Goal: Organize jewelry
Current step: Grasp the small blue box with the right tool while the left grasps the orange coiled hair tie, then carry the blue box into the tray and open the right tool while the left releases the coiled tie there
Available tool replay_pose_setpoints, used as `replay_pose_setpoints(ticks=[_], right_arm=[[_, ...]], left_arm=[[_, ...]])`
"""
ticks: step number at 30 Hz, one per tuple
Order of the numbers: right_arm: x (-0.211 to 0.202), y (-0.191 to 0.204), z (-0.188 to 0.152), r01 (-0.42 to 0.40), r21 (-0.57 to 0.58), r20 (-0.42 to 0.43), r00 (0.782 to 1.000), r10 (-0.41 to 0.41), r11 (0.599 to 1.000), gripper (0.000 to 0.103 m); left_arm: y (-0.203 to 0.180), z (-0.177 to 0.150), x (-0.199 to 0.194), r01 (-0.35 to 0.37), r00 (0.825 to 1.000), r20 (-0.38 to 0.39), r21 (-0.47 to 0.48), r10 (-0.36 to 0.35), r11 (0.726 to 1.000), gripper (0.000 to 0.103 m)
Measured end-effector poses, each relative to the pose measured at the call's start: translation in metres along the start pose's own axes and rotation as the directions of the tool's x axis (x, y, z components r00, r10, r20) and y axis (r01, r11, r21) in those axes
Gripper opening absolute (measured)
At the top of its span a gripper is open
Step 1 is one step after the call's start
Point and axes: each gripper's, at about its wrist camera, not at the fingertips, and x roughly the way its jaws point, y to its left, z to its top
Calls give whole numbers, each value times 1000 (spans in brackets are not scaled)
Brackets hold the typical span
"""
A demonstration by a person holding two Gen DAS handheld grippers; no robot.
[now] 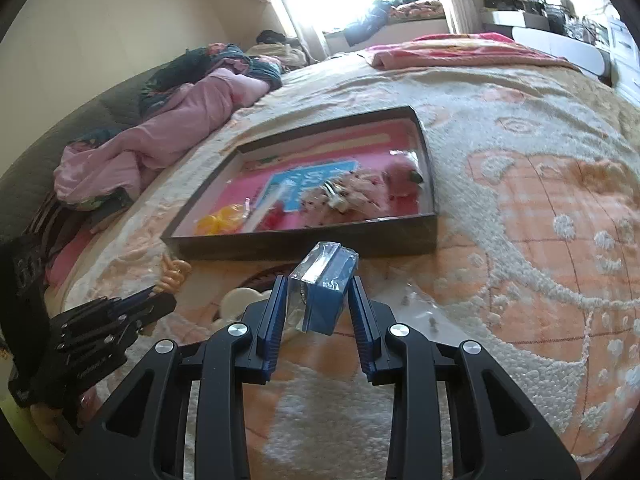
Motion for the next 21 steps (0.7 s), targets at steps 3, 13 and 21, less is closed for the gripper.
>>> replay_pose_setpoints(ticks=[3, 13, 21], right_arm=[[-2, 9, 3, -18, -19, 6, 1000, 18, 1000, 30], [7, 44, 16, -77, -102, 2, 997, 78, 992, 30], [20, 58, 23, -97, -142, -10, 995, 96, 985, 29]], left_arm=[[7, 4, -4, -6, 1000, 15, -21, 6, 1000, 11], [28, 11, -10, -20, 999, 34, -83, 23, 996, 11], [41, 24, -10, -35, 998, 47, -125, 41, 992, 11]])
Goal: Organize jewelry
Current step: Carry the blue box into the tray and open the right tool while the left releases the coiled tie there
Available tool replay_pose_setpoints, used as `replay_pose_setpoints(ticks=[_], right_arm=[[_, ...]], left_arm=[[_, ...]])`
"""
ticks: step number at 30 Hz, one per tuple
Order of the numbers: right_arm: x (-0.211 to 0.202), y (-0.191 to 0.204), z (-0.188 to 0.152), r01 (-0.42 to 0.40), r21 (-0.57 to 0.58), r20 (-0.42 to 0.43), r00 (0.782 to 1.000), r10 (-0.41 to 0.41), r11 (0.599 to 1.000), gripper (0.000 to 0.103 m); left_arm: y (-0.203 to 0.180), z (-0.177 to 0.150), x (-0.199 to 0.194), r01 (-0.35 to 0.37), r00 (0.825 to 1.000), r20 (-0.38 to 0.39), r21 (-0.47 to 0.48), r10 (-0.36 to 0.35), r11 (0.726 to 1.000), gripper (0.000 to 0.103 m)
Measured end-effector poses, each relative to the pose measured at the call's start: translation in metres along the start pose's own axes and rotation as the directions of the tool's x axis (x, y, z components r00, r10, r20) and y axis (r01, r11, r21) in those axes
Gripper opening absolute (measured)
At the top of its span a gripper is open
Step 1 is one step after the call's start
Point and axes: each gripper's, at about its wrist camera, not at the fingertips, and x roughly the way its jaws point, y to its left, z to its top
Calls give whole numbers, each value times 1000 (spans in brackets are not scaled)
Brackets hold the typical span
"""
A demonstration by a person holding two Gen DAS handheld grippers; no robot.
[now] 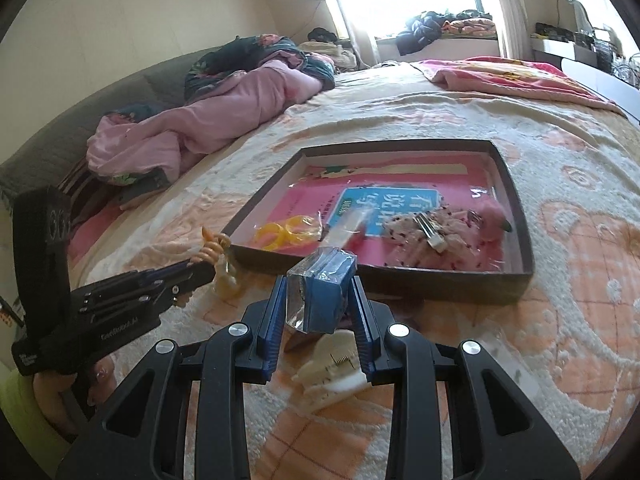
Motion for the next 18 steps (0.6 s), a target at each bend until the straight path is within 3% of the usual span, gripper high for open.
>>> replay_pose_setpoints(ticks=[18], right_arm=[[23, -22, 38, 37, -1, 29, 999, -37, 999, 29]], left_arm=[[0, 46, 28, -9, 1000, 11, 1, 9, 1000, 11]])
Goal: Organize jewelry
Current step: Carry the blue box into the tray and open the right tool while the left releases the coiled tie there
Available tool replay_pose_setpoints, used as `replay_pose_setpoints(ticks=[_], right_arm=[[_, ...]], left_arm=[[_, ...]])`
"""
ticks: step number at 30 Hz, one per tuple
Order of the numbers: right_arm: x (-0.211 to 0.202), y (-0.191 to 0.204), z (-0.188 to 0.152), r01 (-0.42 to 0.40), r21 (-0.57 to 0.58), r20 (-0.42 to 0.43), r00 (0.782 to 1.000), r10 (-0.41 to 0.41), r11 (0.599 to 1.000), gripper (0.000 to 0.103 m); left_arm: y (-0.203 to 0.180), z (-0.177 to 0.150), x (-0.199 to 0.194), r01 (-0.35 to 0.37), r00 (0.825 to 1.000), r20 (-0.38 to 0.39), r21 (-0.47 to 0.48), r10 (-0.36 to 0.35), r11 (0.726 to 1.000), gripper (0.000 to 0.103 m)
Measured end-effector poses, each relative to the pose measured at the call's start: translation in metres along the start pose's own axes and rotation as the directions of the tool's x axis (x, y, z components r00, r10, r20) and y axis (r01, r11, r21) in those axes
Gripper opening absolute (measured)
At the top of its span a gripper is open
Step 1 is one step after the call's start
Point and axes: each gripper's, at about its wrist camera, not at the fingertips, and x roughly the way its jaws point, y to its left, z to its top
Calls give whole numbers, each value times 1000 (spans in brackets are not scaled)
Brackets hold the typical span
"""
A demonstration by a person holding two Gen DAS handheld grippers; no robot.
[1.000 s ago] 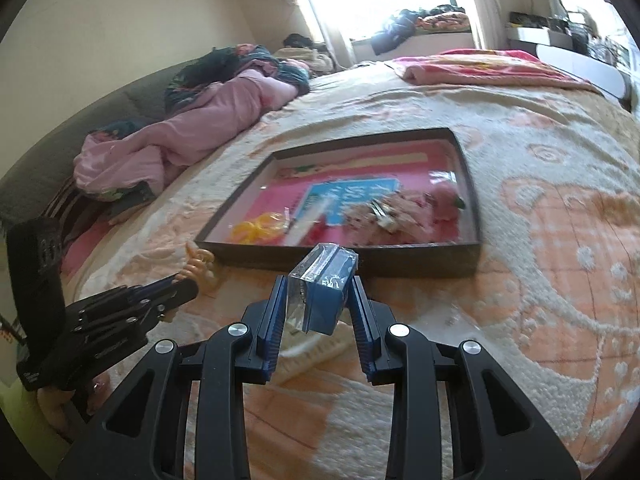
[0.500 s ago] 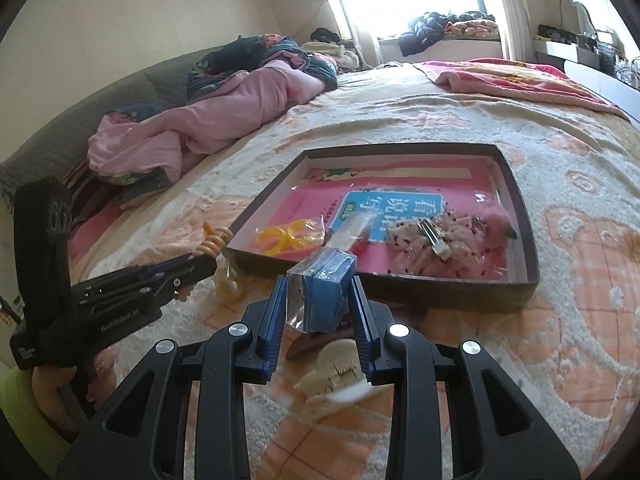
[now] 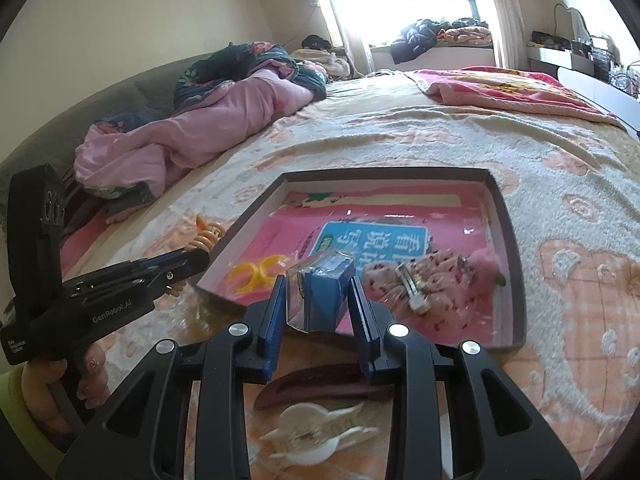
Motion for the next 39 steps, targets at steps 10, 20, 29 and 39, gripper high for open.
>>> replay_pose_setpoints(ticks=[10, 20, 29, 39], right_arm=[[17, -16, 14, 40, 7, -5, 999, -40, 999, 29], [45, -29, 33, 81, -10, -29, 996, -82, 997, 29], [82, -30, 44, 119, -58, -102, 987, -124, 991, 29], [109, -31, 39, 153, -63, -169, 972, -162, 986, 29]], left_arm=[[-6, 19, 31, -10, 1000, -17, 45, 11, 999, 11], [4, 28, 67, -24, 998, -53, 28, 25, 999, 11], [12, 24, 84, -42, 995, -86, 23, 43, 999, 11], [14, 20, 93, -42, 993, -110, 23, 44, 999, 11]])
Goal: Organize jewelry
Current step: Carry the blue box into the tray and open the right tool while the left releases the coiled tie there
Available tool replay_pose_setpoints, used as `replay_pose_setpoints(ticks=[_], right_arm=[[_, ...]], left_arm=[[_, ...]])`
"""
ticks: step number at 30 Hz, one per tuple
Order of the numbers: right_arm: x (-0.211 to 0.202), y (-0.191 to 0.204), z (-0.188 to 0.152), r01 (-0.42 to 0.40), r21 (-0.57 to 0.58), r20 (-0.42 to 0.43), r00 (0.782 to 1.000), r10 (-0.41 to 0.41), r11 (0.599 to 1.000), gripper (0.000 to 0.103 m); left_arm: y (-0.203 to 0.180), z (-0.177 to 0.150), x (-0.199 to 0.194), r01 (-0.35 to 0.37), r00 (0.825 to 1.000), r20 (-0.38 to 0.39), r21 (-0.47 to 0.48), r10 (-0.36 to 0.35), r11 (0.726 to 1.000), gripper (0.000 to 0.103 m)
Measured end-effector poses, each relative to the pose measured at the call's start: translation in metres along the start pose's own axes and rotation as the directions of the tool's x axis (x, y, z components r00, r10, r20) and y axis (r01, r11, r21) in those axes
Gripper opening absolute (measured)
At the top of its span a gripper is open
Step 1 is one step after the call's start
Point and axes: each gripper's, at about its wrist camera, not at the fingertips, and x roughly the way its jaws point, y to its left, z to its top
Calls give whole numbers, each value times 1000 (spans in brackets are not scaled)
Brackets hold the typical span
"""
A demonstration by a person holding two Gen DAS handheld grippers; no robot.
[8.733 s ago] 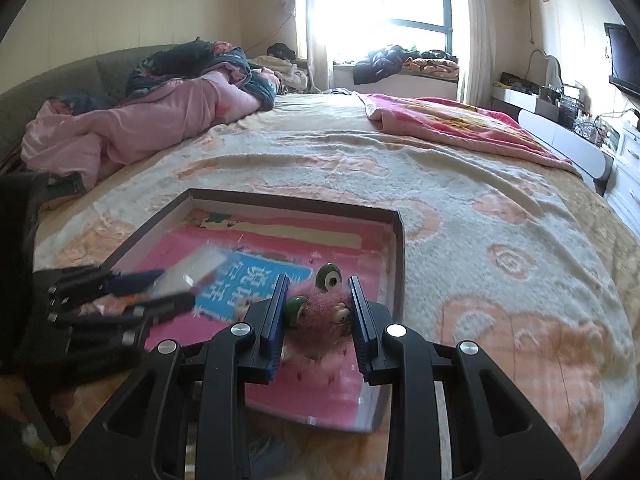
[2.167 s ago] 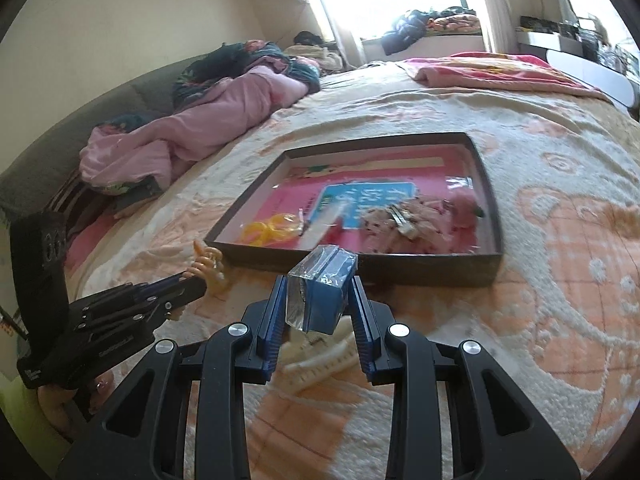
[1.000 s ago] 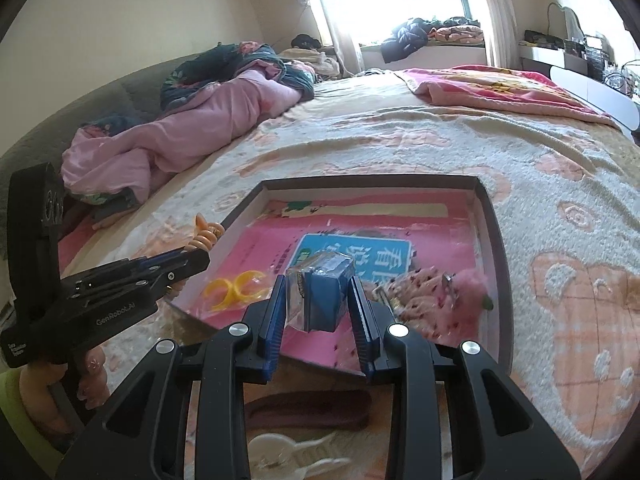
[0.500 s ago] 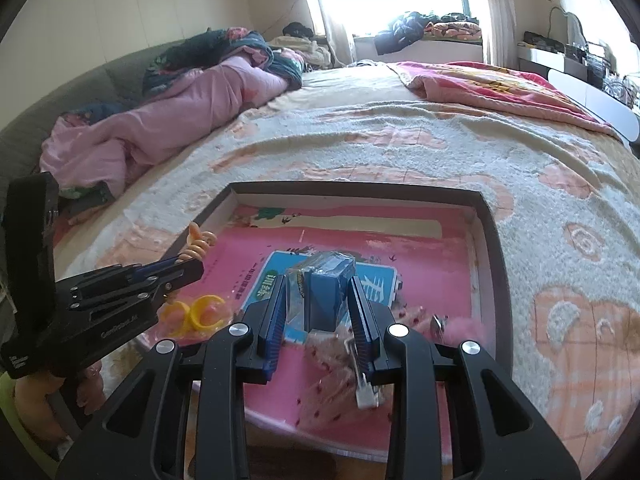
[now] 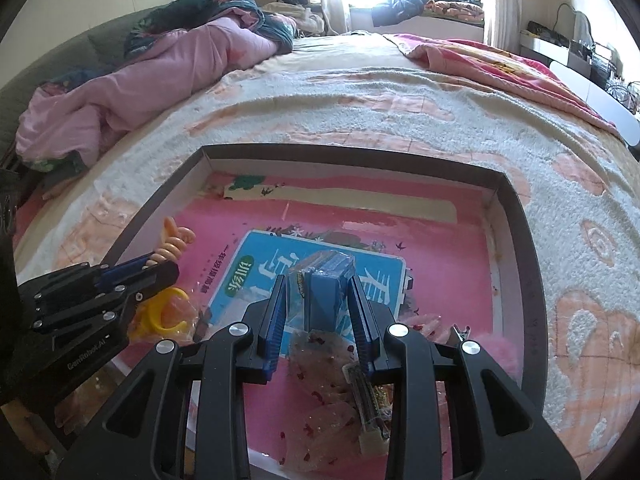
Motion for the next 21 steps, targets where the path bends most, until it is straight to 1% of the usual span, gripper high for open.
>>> replay_pose_setpoints(ticks=[10, 11, 13, 15, 21], right_arm=[[-10, -1, -9, -41, 25, 10, 999, 40, 999, 31], [-12, -1, -10, -44, 26, 17, 999, 43, 999, 36], [-18, -1, -12, -49, 27, 35, 998, 48, 998, 41], [-24, -1, -13, -47, 22, 50, 998, 46, 999, 42], [-42, -4, -17, -35, 14, 93, 995, 34, 999, 54]], left_arm=[[-2, 0, 0, -2, 1000, 0, 4, 2, 1000, 11], [-2, 0, 0, -3, 1000, 0, 6, 3, 1000, 11], [-2, -1, 0, -6, 1000, 0, 9, 6, 1000, 11], [-3, -1, 0, -5, 1000, -1, 8, 5, 1000, 11], [-5, -3, -2, -11, 1000, 2, 9, 11, 1000, 11]])
